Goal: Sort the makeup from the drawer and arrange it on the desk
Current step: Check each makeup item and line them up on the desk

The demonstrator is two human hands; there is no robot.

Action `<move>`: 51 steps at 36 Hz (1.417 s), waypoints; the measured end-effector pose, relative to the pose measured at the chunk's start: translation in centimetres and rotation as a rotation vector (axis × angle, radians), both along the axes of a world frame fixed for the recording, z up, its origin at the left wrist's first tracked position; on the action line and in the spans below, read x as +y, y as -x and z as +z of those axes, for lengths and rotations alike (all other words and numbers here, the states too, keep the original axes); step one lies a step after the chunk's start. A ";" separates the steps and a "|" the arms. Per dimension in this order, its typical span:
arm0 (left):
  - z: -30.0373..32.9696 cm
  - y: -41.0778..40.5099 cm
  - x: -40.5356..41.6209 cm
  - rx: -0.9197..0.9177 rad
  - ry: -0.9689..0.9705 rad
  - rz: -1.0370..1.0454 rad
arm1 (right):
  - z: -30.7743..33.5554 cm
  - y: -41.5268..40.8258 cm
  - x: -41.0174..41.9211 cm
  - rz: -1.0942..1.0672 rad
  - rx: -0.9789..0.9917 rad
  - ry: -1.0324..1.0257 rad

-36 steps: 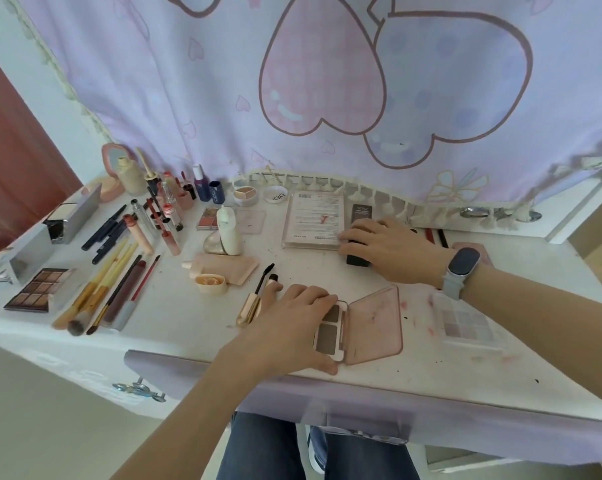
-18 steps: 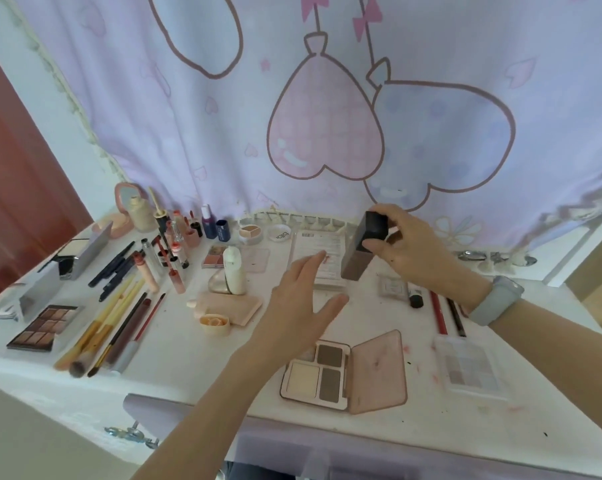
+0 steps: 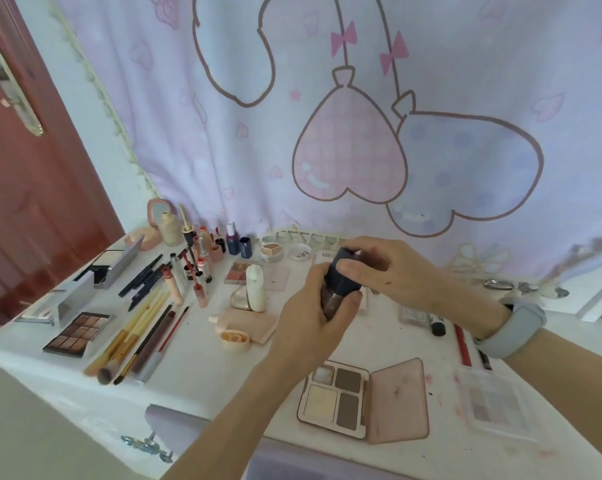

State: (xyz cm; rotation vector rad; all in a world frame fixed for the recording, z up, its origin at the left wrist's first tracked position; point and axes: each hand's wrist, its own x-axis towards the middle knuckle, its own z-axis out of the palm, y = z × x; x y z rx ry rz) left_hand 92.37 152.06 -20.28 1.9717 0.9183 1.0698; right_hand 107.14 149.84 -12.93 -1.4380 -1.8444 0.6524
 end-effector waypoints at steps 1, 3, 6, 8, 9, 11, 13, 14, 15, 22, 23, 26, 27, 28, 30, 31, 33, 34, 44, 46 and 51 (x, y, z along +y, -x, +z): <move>0.0 0.0 0.1 0.009 -0.015 0.008 | -0.2 0.2 0.1 -0.023 0.002 -0.011; 0.0 0.1 0.2 0.014 -0.018 0.015 | -0.4 0.4 0.4 -0.059 0.020 -0.034; 0.1 0.4 0.6 0.031 -0.016 0.019 | -0.4 0.4 0.6 -0.070 0.009 -0.042; 0.1 0.5 0.8 0.062 -0.013 0.000 | -0.4 0.5 0.8 -0.083 -0.023 -0.044; 0.1 0.6 0.9 0.079 -0.008 -0.012 | -0.4 0.5 1.0 -0.095 -0.038 -0.052; 0.0 0.7 1.1 0.097 0.014 -0.031 | -0.5 0.5 1.4 -0.131 -0.031 -0.080; -0.1 1.2 1.5 0.105 0.057 -0.033 | -0.3 0.0 2.1 -0.212 0.054 -0.133; -0.1 1.5 1.7 0.103 0.090 -0.031 | 0.0 -0.5 2.6 -0.266 0.133 -0.172; -0.2 2.0 1.9 0.088 0.133 -0.033 | 0.4 -1.1 2.9 -0.311 0.227 -0.202; 0.7 4.3 3.6 0.040 0.291 -0.092 | -0.3 -3.5 4.3 -0.360 0.532 -0.050; 1.1 4.4 3.9 0.069 0.279 -0.084 | -1.1 -3.5 4.4 -0.347 0.520 -0.005; 2.0 4.6 5.3 0.180 0.192 -0.038 | -3.2 -3.3 4.5 -0.276 0.474 0.119; 2.4 4.6 5.8 0.234 0.153 -0.031 | -3.7 -3.4 4.6 -0.266 0.462 0.143; 2.8 4.6 6.3 0.296 0.114 -0.026 | -4.1 -3.4 4.7 -0.262 0.455 0.161; 3.7 4.5 7.2 0.416 0.061 -0.037 | -4.8 -3.5 5.0 -0.266 0.458 0.187; 4.1 4.4 7.6 0.465 0.046 -0.054 | -5.2 -3.6 5.1 -0.270 0.461 0.193; 4.9 4.1 8.5 0.553 0.022 -0.095 | -5.8 -3.7 5.4 -0.280 0.453 0.197; 5.2 4.0 8.9 0.594 0.015 -0.112 | -6.1 -3.8 5.5 -0.286 0.438 0.202; 4.7 3.0 12.5 0.689 0.023 -0.106 | -8.3 -3.2 7.0 -0.195 0.252 0.194; 4.3 3.1 12.8 0.648 0.058 -0.096 | -8.4 -3.0 7.5 -0.183 0.191 0.181; 3.8 3.1 13.3 0.676 0.038 -0.047 | -8.9 -2.0 9.1 -0.119 0.078 0.152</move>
